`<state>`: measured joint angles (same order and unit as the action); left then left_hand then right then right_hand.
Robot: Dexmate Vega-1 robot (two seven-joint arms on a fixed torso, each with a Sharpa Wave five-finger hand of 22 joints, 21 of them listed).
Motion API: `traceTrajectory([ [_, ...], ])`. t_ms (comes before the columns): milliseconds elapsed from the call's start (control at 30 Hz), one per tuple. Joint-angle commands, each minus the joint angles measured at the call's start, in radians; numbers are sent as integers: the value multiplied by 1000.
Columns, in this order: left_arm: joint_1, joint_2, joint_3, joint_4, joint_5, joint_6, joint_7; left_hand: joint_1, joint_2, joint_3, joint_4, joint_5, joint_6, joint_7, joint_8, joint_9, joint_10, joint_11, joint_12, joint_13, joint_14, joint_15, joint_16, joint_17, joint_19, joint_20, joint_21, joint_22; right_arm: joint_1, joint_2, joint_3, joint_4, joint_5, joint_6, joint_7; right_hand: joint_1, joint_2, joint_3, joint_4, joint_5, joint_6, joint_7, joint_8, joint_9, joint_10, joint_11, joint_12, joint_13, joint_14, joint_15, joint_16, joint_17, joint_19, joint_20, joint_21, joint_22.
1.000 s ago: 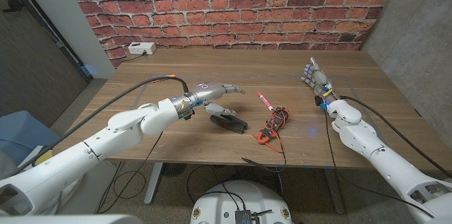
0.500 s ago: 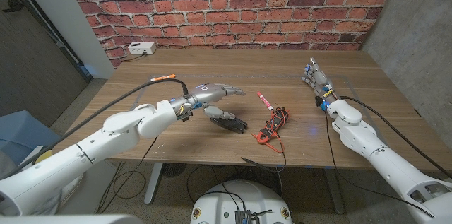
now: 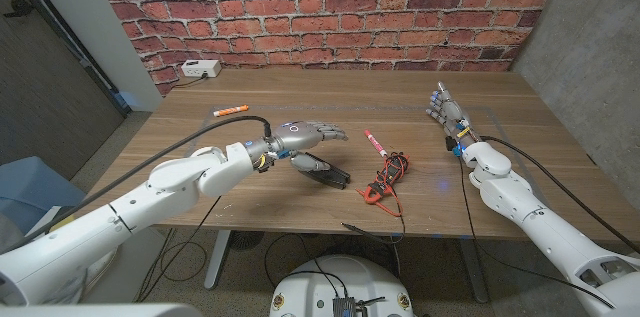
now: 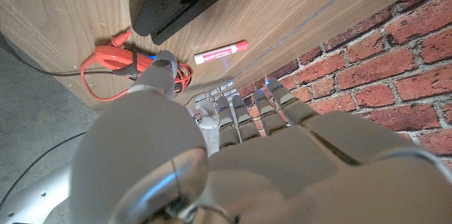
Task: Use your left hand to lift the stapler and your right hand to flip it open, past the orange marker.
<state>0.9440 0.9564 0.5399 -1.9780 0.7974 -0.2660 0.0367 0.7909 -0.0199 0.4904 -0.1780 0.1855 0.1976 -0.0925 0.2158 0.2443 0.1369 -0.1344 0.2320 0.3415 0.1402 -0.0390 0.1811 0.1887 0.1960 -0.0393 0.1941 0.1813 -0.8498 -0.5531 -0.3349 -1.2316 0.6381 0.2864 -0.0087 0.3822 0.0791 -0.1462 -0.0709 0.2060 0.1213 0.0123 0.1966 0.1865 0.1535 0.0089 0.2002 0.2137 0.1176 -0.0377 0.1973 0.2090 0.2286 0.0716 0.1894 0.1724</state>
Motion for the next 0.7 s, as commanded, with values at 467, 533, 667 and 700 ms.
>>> traceTrajectory([
  [467, -44, 3, 26, -21, 3, -13, -92, 40, 11, 18, 15, 34, -6, 8, 9, 9, 41, 19, 29, 20, 6, -76, 21, 13, -20, -2, 2, 2, -17, -14, 9, -18, 2, -19, -22, 13, 2, 2, -9, -1, 2, -2, 0, 2, -3, -1, 0, 0, -3, -8, 9, -2, -1, 2, 3, 1],
  [533, -46, 8, 26, -31, 13, -13, -103, 35, 10, 16, 17, 34, -6, 10, 9, 9, 40, 20, 29, 21, 6, -76, 22, 14, -20, 0, 3, 2, -15, -14, 7, -15, -1, -17, -21, 13, 3, 2, -10, -1, 2, -2, 0, 2, -3, -3, 0, 0, -4, -9, 8, -2, -1, 2, 3, 1],
  [667, -43, 16, 16, -31, -21, -16, -129, 24, 5, 11, 22, 33, -4, 14, 11, 9, 46, 23, 32, 23, 4, -74, 22, 15, -21, 3, 3, 2, -16, -14, 7, -14, -2, -21, -25, 15, 3, 3, -11, -1, 2, -3, 0, 2, -3, -2, 0, -1, -4, -8, 8, -2, -1, 2, 3, 1],
  [700, -43, 16, 15, -31, -22, -16, -130, 22, 4, 10, 23, 33, -3, 16, 11, 9, 47, 24, 33, 24, 2, -73, 21, 15, -22, 5, 3, 2, -16, -14, 7, -14, -2, -22, -25, 15, 3, 3, -11, -1, 2, -2, 0, 2, -4, -3, 0, -1, -4, -8, 8, -2, -2, 2, 3, 1],
])
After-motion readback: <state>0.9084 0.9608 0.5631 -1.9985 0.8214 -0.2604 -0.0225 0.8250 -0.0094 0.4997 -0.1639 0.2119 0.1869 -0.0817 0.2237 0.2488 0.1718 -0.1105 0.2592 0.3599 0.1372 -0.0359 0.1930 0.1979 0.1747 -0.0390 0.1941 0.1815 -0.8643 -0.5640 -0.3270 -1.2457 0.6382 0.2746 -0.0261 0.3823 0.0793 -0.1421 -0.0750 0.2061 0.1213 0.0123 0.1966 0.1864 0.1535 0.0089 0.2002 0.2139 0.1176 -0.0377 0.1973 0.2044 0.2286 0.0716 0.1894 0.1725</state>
